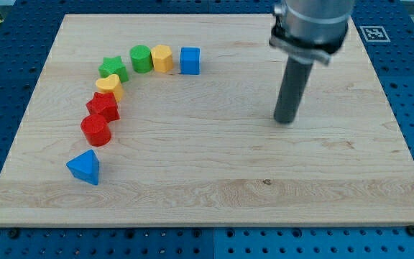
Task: Push the blue triangle a bit right
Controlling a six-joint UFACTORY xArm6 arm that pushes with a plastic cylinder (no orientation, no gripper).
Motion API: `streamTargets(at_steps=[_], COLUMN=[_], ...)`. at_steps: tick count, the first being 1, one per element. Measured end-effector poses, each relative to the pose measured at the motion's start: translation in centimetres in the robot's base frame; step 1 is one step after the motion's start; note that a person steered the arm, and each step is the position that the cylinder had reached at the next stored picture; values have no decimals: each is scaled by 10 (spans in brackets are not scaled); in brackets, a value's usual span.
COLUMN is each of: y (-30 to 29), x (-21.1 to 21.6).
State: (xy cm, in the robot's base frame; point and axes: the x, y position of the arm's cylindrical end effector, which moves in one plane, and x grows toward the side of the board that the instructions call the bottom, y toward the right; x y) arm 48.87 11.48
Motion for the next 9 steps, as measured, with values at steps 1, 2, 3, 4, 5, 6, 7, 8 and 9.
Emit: streamTargets(at_steps=[1, 2, 3, 4, 5, 6, 7, 8, 9], y=[-26, -90, -157, -162, -204, -267, -328, -350, -351], x=[63, 100, 124, 127, 127, 127, 110, 77, 77])
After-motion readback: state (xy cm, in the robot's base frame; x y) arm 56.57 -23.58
